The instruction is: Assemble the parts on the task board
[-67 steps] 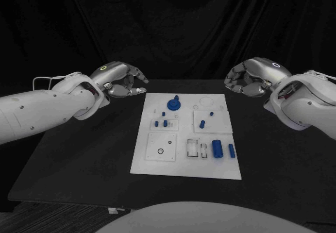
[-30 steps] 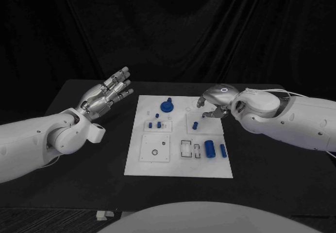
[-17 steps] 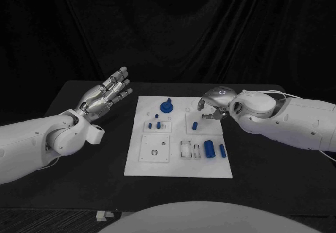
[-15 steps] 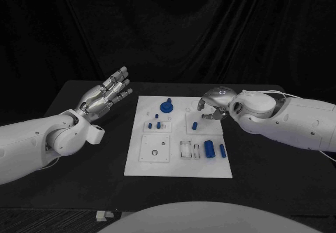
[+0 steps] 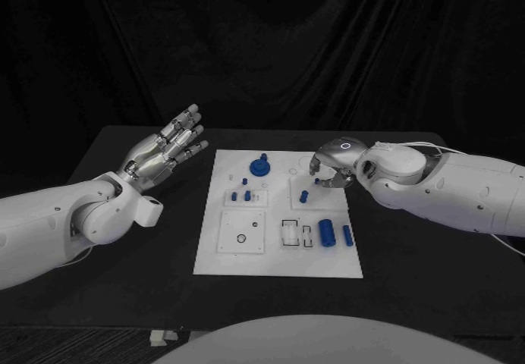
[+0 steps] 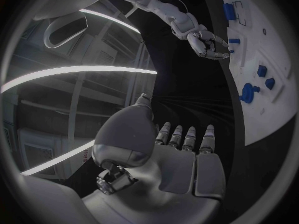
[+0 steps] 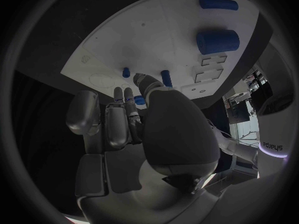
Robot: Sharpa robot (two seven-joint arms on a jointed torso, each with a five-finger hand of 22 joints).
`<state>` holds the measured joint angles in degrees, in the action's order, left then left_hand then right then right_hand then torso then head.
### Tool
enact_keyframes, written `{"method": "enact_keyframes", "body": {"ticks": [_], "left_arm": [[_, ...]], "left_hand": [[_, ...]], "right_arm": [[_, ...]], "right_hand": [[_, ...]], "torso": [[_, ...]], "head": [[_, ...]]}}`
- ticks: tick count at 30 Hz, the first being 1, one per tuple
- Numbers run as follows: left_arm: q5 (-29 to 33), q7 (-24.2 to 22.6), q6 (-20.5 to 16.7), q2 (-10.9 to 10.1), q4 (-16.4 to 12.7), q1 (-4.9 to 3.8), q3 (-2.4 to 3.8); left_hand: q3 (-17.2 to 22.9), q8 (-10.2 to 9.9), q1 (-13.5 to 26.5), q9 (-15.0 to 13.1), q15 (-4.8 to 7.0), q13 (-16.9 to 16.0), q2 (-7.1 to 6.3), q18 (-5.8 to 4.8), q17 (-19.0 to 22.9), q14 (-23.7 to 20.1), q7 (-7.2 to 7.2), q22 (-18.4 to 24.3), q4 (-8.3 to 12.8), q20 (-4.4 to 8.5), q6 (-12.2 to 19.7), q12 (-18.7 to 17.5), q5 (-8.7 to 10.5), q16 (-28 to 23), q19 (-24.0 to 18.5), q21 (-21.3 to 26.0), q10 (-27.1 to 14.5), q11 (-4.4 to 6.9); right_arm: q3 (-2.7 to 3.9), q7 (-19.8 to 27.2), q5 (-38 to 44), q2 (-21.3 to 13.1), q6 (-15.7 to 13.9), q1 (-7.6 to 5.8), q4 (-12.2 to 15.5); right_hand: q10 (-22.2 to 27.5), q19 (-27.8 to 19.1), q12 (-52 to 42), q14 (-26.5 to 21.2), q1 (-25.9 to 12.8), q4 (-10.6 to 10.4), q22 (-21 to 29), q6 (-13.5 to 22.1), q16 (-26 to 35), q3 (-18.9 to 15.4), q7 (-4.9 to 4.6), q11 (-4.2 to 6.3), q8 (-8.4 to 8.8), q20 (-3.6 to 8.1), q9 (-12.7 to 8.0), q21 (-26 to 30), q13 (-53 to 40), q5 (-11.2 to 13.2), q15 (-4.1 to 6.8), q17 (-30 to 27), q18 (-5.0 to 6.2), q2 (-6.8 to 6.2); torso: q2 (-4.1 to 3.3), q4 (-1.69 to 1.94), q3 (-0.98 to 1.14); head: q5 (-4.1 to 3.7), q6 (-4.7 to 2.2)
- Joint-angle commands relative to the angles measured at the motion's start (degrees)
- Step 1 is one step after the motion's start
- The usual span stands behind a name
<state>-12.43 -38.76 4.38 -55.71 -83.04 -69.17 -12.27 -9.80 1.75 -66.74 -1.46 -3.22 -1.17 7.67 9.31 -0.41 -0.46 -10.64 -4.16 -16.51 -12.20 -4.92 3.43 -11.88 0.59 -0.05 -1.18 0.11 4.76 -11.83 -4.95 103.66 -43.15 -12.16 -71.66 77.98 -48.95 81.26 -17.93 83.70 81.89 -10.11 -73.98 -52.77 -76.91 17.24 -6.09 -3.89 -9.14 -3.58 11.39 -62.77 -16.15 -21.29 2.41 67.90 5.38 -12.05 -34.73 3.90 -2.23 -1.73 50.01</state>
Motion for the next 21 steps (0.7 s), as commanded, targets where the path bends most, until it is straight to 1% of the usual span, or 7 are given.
{"method": "enact_keyframes", "body": {"ticks": [1,9,10,13,14,21], "left_arm": [[0.50,-11.77,1.39,0.07,-0.13,0.11,0.05],[0.50,-11.49,1.72,0.18,-0.06,0.19,0.05],[0.50,-11.45,1.74,0.18,-0.06,0.20,0.05],[0.50,-11.36,1.77,0.19,-0.04,0.22,0.05],[0.50,-11.32,1.80,0.19,-0.04,0.23,0.05],[0.50,-10.99,2.15,0.28,0.02,0.31,0.05]], "left_hand": [[-3.62,-0.98,-0.62,0.66,-0.70,0.67,0.27,0.85,0.41,0.46,0.12,0.40,-0.17,-0.40,0.20,-0.91,-1.24,-0.59,0.25,0.70,-0.22,-0.42],[-3.60,-0.97,-0.97,0.65,-0.92,0.66,0.47,0.87,0.41,0.46,0.16,0.39,-0.15,-0.51,0.14,-0.88,-1.57,-0.59,0.26,0.69,-0.22,-0.68],[-3.57,-0.97,-1.28,0.65,-1.06,0.64,0.62,0.88,0.41,0.46,0.30,0.32,-0.11,-0.53,0.14,-0.79,-1.84,-0.59,0.27,0.68,-0.21,-0.95],[-3.52,-0.97,-1.94,0.65,-1.25,0.65,0.73,0.89,0.41,0.46,0.43,0.35,0.01,-0.60,0.16,-0.81,-2.49,-0.59,0.29,0.68,-0.19,-1.25],[-3.42,-0.99,-3.02,0.68,-1.42,0.65,0.73,0.90,0.41,0.46,0.22,0.30,0.21,-0.71,0.31,-0.83,-3.39,-0.59,0.31,0.66,-0.19,-1.41],[-3.25,-0.98,-5.01,0.66,-1.86,0.64,0.96,0.91,0.41,0.46,0.86,0.08,0.44,-1.16,0.22,-0.79,-4.88,-0.59,0.39,0.61,-0.17,-1.76]], "right_arm": [[0.04,0.22,0.22,0.21,0.26,0.28,-0.45],[0.04,0.76,0.22,0.95,-0.26,0.73,-1.62],[0.04,0.83,0.22,1.02,-0.32,0.78,-1.74],[0.04,1.01,0.19,1.25,-0.34,0.91,-2.17],[0.04,1.08,0.08,1.34,-0.33,0.96,-2.34],[0.04,1.62,-0.13,1.86,-0.44,1.18,-3.30]], "right_hand": [[-0.96,-0.38,0.02,0.62,1.17,0.31,-7.67,-0.75,0.59,1.73,-0.24,0.07,0.75,-0.16,-0.31,0.96,0.63,-0.80,-0.06,-0.58,0.27,0.16],[-2.44,-0.28,-0.72,0.63,1.16,0.74,-7.84,-2.02,0.54,3.04,-0.29,0.08,0.33,-0.15,0.14,0.86,0.88,-1.17,-0.06,-0.58,0.23,0.51],[-2.51,-0.29,-0.75,0.64,1.17,0.78,-7.83,-2.07,0.53,3.12,-0.30,0.08,0.31,-0.14,0.16,0.92,0.90,-1.23,-0.06,-0.57,0.24,0.51],[-3.10,-0.27,-1.00,0.62,1.21,1.02,-7.89,-2.51,0.56,3.59,-0.30,0.10,0.14,-0.13,0.38,0.92,0.98,-1.55,-0.04,-0.64,0.23,0.51],[-3.10,-0.27,-1.00,0.62,1.21,1.02,-7.89,-2.51,0.56,3.59,-0.30,0.10,0.14,-0.13,0.38,0.92,0.98,-1.55,-0.04,-0.64,0.23,0.51],[-4.41,-0.22,-1.62,0.63,1.09,1.43,-8.01,-2.91,0.52,4.32,-0.39,0.12,-0.01,-0.11,0.77,0.88,1.01,-1.67,-0.04,-0.62,0.21,0.52]], "torso": [[-0.05,0.05,-0.05],[0.00,0.06,-0.06],[0.02,0.05,-0.07],[0.03,0.05,-0.09],[0.03,0.04,-0.09],[0.07,0.05,-0.08]], "head": [[-0.09,-0.01],[0.11,-0.01],[0.15,-0.01],[0.20,-0.01],[0.19,-0.01],[0.27,-0.01]]}}
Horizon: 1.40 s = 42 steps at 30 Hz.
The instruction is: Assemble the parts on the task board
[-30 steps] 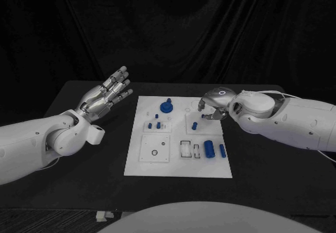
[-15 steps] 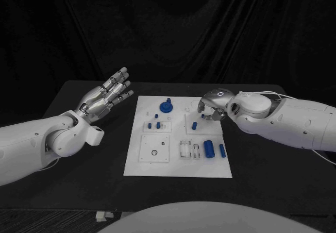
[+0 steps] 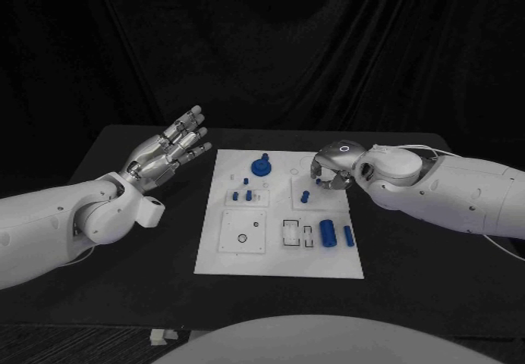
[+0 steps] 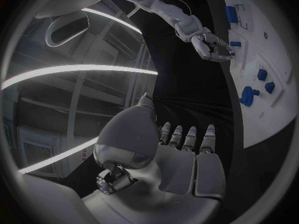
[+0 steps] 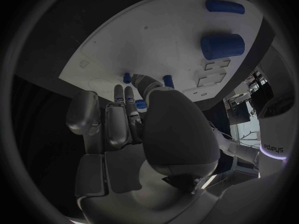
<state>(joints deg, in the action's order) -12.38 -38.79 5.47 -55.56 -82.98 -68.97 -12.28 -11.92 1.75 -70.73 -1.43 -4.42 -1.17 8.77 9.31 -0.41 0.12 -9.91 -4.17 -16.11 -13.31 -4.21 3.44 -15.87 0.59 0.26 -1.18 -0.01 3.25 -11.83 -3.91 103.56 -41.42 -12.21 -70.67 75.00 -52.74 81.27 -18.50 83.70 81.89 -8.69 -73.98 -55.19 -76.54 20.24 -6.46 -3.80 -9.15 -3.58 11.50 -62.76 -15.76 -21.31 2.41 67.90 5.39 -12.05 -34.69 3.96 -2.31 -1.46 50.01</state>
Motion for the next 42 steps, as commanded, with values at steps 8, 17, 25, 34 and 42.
{"method": "enact_keyframes", "body": {"ticks": [8,17,25,34,42], "left_arm": [[0.45,-11.11,1.45,0.22,0.03,0.24,0.06],[0.45,-11.58,1.60,0.13,-0.14,0.34,0.06],[0.45,-11.42,1.82,0.21,0.06,0.44,0.06],[0.44,-11.26,1.86,0.25,0.19,0.68,0.06],[0.44,-10.89,1.90,0.48,0.50,0.88,0.06]], "left_hand": [[-1.03,-0.93,-2.69,0.58,-1.66,0.58,0.37,0.91,0.41,-0.12,0.97,-0.25,0.37,-1.07,-0.75,-0.55,-2.28,-0.59,0.21,0.54,-0.03,-1.06],[-1.08,-0.83,-3.75,0.49,-1.94,0.48,0.68,0.94,0.41,-0.12,1.72,-0.50,0.40,-1.56,-1.43,0.02,-3.18,-0.59,0.31,0.48,0.06,-1.63],[-1.01,-0.86,-4.41,0.51,-2.28,0.47,0.97,0.93,0.41,-0.12,1.98,-0.69,0.56,-2.03,-1.36,0.08,-3.92,-0.59,0.40,0.43,0.07,-2.03],[-0.94,-0.86,-4.77,0.51,-2.40,0.47,1.15,0.93,0.41,-0.12,2.05,-0.81,0.70,-2.34,-1.36,0.10,-4.34,-0.59,0.45,0.40,0.07,-2.16],[-0.66,-0.86,-6.17,0.50,-2.73,0.46,1.57,0.92,0.41,-0.12,2.35,-0.99,1.64,-2.96,-1.36,0.17,-5.73,-0.59,0.57,0.35,0.07,-2.60]], "right_arm": [[0.04,0.95,-0.08,0.56,0.14,0.55,-1.12],[0.04,1.49,-1.41,1.23,0.50,1.18,-2.75],[0.04,2.39,-1.79,1.32,-0.79,1.34,-3.30],[0.04,3.78,-2.61,0.76,-5.17,1.37,-2.67],[0.04,4.30,-3.84,0.16,-7.98,1.35,-1.96]], "right_hand": [[-1.74,-0.13,-1.43,0.59,1.38,1.15,-8.29,-1.33,0.13,2.89,-0.10,0.06,-0.43,-0.06,1.50,0.65,0.86,-3.76,-0.01,-0.65,0.14,0.79],[-3.07,-0.08,-1.88,0.56,1.29,1.76,-8.45,-1.84,0.13,3.54,-0.29,0.04,-0.71,-0.15,2.02,0.52,0.93,-4.07,-0.21,-0.71,0.08,0.97],[-4.60,-0.03,-2.16,0.58,1.55,2.86,-8.64,-2.85,0.05,4.44,-0.34,0.17,-1.24,-0.33,2.78,0.38,1.15,-4.77,-0.42,-0.64,0.05,1.34],[-8.51,0.67,-2.64,1.04,1.33,4.31,-9.23,-5.86,-0.64,4.71,-0.06,0.80,-2.79,-0.72,4.62,-1.48,1.57,-2.93,-0.84,0.19,-0.27,2.51],[-10.83,0.85,-2.29,1.18,1.09,4.87,-9.31,-7.46,-0.73,4.21,0.14,1.15,-3.50,-0.68,5.89,-1.88,2.13,-0.09,-0.68,0.23,-0.31,3.40]], "torso": [[0.07,-0.02,-0.02],[0.06,-0.04,-0.05],[0.08,-0.02,-0.04],[0.06,-0.03,-0.05],[0.13,-0.07,-0.06]], "head": [[-0.28,-0.01],[-0.22,-0.01],[-0.32,-0.01],[-0.25,-0.01],[-0.07,-0.01]]}}
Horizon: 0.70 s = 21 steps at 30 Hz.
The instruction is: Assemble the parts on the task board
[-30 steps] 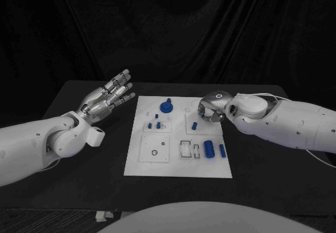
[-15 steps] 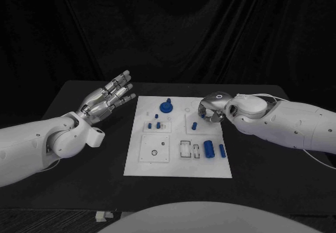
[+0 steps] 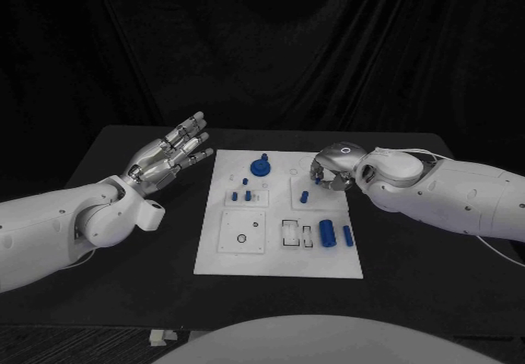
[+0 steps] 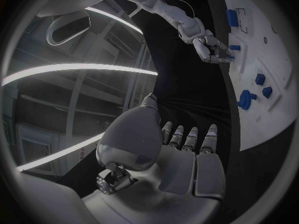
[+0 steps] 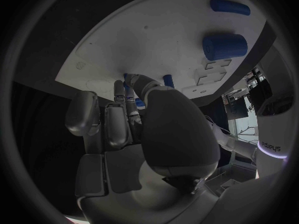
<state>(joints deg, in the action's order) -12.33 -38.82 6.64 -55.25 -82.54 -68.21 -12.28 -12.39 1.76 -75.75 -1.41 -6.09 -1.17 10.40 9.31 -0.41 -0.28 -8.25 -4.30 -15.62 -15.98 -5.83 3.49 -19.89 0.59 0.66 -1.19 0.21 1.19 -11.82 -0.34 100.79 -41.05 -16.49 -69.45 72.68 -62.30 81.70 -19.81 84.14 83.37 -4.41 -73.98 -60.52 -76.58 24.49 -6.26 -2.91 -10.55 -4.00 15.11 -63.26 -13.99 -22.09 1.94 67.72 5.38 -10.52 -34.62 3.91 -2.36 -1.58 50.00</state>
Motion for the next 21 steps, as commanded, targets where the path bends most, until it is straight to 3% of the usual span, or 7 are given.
{"method": "enact_keyframes", "body": {"ticks": [1,8,13,21], "left_arm": [[0.40,-10.82,0.73,0.20,0.10,0.13,0.06],[0.40,-10.48,0.76,0.27,0.31,0.23,0.06],[0.40,-10.20,0.83,0.32,0.53,0.33,0.06],[0.40,-9.77,1.01,0.42,0.89,0.50,0.05]], "left_hand": [[-0.17,-0.86,-1.25,0.49,-1.07,0.46,-0.03,0.92,0.41,0.28,0.72,-0.87,1.22,-0.31,0.28,0.13,-1.83,-0.59,0.17,0.35,-0.15,-0.55],[-0.07,-0.85,-1.73,0.48,-1.13,0.45,0.26,0.91,0.41,0.28,0.82,-0.90,1.62,-0.41,0.24,0.16,-2.67,-0.59,0.22,0.34,-0.14,-0.63],[-0.05,-0.84,-1.82,0.47,-1.14,0.45,0.32,0.91,0.41,0.28,0.87,-0.93,1.71,-0.43,0.18,0.17,-2.88,-0.59,0.24,0.33,-0.14,-0.65],[-0.05,-0.85,-1.84,0.48,-1.16,0.45,0.33,0.91,0.41,0.28,0.89,-0.95,1.73,-0.43,0.23,0.15,-2.93,-0.59,0.24,0.33,-0.15,-0.67]], "right_arm": [[0.04,0.73,-1.21,-0.31,-3.92,0.12,0.49],[0.04,0.36,-1.66,-1.22,-5.10,-0.37,1.71],[0.04,-0.37,-1.78,-2.27,-5.34,-1.69,3.46],[0.04,-2.15,-1.82,-4.68,-4.07,-4.54,10.04]], "right_hand": [[-1.41,0.40,-0.91,0.75,-0.47,0.59,-9.29,-2.23,-0.71,-0.13,-0.03,0.29,-2.13,-0.24,2.39,-1.32,0.41,0.96,-0.19,0.43,-0.29,1.90],[-1.73,0.43,-0.72,0.75,-0.65,0.57,-9.30,-2.40,-0.65,-0.35,0.06,0.37,-2.16,-0.20,2.61,-1.37,0.57,1.60,-0.14,0.33,-0.30,1.95],[-1.82,0.39,-0.65,0.72,-0.66,0.57,-9.27,-2.47,-0.56,-0.38,0.10,0.40,-2.18,-0.19,2.69,-1.27,0.62,1.82,-0.12,0.19,-0.28,2.02],[-1.94,0.30,-0.39,0.61,-0.74,0.55,-9.20,-2.47,-0.35,-0.53,0.14,0.43,-2.11,-0.16,2.84,-1.03,0.80,2.52,-0.10,-0.13,-0.24,2.04]], "torso": [[0.05,-0.02,0.00],[0.07,-0.02,-0.02],[0.09,-0.02,-0.06],[0.14,-0.03,-0.10]], "head": [[0.07,0.00],[-0.05,0.00],[0.12,0.00],[0.32,0.00]]}}
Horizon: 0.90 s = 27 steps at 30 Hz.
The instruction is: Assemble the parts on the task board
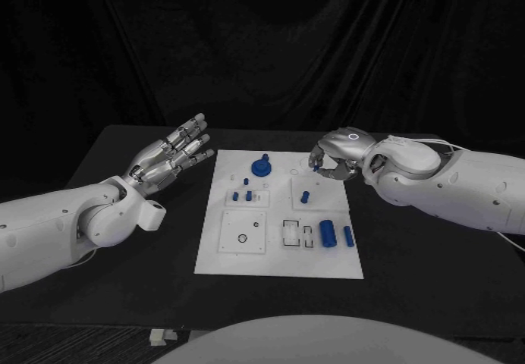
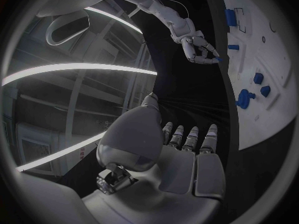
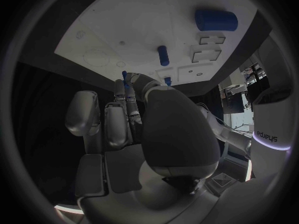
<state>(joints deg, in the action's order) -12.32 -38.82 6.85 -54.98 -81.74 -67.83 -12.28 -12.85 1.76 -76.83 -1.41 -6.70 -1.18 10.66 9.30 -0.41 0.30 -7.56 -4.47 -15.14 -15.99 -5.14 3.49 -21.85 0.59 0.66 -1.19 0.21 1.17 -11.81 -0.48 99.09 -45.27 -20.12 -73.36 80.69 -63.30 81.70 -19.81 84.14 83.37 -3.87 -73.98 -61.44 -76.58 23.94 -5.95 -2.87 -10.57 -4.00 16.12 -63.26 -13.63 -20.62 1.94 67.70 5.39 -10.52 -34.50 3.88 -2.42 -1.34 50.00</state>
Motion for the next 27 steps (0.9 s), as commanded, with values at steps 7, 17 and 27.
{"method": "enact_keyframes", "body": {"ticks": [7,17,27], "left_arm": [[0.39,-9.58,0.93,0.36,0.32,0.46,0.05],[0.39,-9.44,0.78,0.31,0.40,0.82,0.05],[0.39,-9.60,0.02,0.05,0.26,0.88,0.05]], "left_hand": [[0.41,-0.85,-0.77,0.48,-0.56,0.46,0.09,0.91,0.41,-0.30,0.23,-0.75,1.27,-0.43,-0.46,0.16,-1.01,-0.59,0.24,0.34,-0.14,-0.69],[0.42,-0.88,-0.79,0.51,-0.61,0.44,0.21,0.91,0.41,-0.30,0.36,-0.64,1.29,-0.42,-0.30,0.22,-1.07,-0.59,0.23,0.36,-0.14,-0.84],[-0.10,-0.78,-0.75,0.42,0.49,0.39,0.38,1.01,0.41,-0.30,1.81,0.34,1.36,1.79,-0.91,0.54,-1.08,-0.59,0.01,0.54,-0.09,-1.30]], "right_arm": [[0.03,-2.12,-0.13,-0.70,-0.82,-1.66,8.24],[0.02,-1.29,-0.13,3.06,-0.50,0.46,10.79],[0.02,-0.81,-0.13,7.47,1.13,3.15,8.59]], "right_hand": [[-1.13,0.29,-0.21,0.60,-0.77,0.01,-9.20,-1.61,-0.33,-0.13,-0.12,0.43,-2.04,-0.15,1.96,-1.04,0.57,1.76,-0.07,-0.12,-0.25,2.03],[-1.17,0.29,-0.05,0.64,-0.48,0.23,-9.20,-1.40,-0.39,-0.05,-0.12,0.46,-1.86,-0.11,2.00,-1.04,0.67,1.76,-0.03,-0.01,-0.25,2.04],[-1.10,0.26,0.22,0.64,-0.21,0.45,-9.18,-1.12,-0.37,0.05,-0.23,0.38,-1.58,-0.10,2.03,-0.93,0.82,1.27,-0.05,-0.04,-0.24,2.13]], "torso": [[0.10,0.08,-0.06],[0.08,0.09,-0.03],[0.01,0.11,0.01]], "head": [[0.70,0.00],[2.93,0.00],[4.53,0.00]]}}
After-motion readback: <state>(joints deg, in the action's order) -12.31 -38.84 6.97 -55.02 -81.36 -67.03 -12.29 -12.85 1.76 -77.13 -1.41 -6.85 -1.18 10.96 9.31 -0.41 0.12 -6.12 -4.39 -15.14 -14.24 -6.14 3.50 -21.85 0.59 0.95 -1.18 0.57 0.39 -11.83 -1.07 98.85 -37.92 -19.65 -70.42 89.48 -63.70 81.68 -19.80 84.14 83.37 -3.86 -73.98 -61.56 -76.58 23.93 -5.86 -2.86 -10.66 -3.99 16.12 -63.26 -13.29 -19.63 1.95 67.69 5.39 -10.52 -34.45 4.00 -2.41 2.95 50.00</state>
